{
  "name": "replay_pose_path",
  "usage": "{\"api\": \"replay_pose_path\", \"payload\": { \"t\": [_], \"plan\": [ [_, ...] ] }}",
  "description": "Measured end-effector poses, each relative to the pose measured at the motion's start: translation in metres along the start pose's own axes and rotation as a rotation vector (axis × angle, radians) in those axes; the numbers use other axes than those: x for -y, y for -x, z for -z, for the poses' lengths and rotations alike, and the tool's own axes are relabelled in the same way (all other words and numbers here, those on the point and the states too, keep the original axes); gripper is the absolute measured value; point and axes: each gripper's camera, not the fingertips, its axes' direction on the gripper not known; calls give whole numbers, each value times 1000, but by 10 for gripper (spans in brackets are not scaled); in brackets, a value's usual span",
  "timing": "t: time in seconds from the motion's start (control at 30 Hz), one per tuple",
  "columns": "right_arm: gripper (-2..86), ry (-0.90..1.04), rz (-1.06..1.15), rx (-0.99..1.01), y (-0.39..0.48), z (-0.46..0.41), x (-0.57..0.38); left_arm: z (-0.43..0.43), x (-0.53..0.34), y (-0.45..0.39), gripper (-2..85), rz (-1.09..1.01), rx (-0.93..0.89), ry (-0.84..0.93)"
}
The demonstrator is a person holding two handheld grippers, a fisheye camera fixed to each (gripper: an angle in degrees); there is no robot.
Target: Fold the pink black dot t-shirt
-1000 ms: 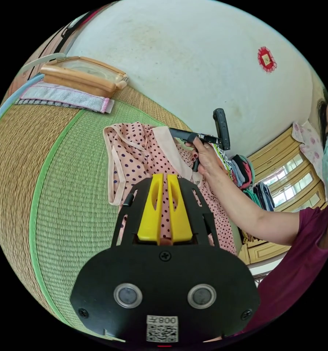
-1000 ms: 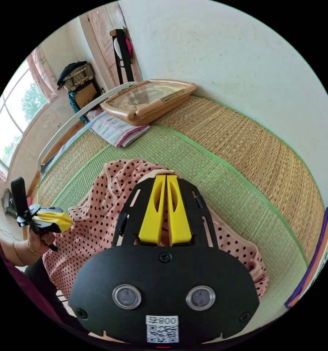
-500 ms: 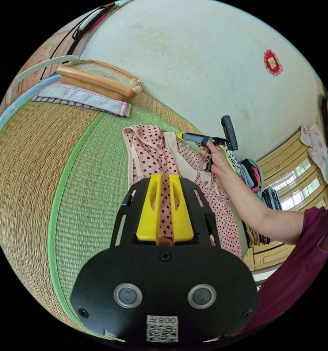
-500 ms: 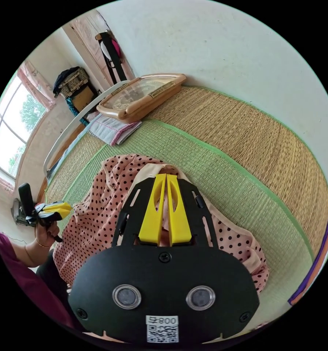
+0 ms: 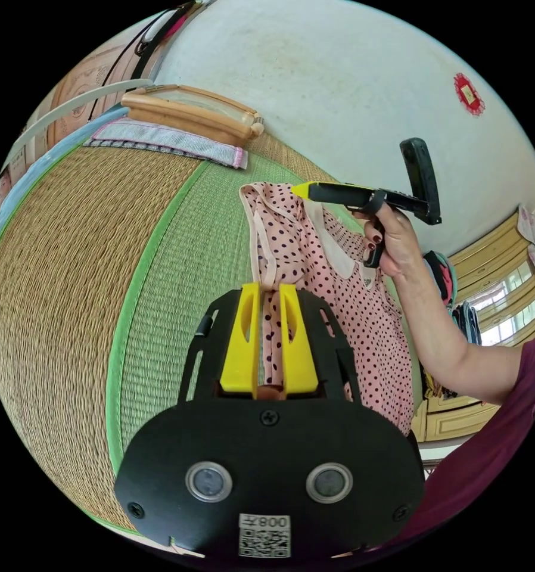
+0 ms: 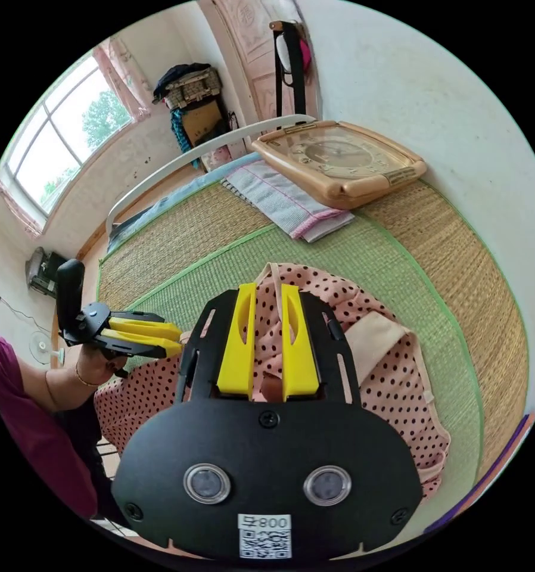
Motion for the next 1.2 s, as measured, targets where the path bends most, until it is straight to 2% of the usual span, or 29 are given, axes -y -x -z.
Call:
{"api": "replay_pose_path", "payload": {
  "t": [0.13,0.3,0.4,0.63,0.77,0.97,1.2],
  "plan": [
    [79,45,39,-128,24,-29,41,4,2,6,36,17,-31,10],
    [73,144,73,-175,36,-66,67,8,1,9,24,27,-71,6],
    [48,130,69,-223,40,-69,71,12,0,8,19,26,-90,-1],
    [14,48,48,-136,28,-40,67,28,-3,-9,15,-27,-87,-68],
    [11,-45,-15,-21,-2,-2,45,33,-3,-28,14,-102,-126,-87],
    [12,-65,-172,96,-60,15,-7,18,0,-66,15,-224,-113,12],
    [18,-21,-256,121,-87,2,-39,-4,1,-96,19,-268,-57,137]
  ]
}}
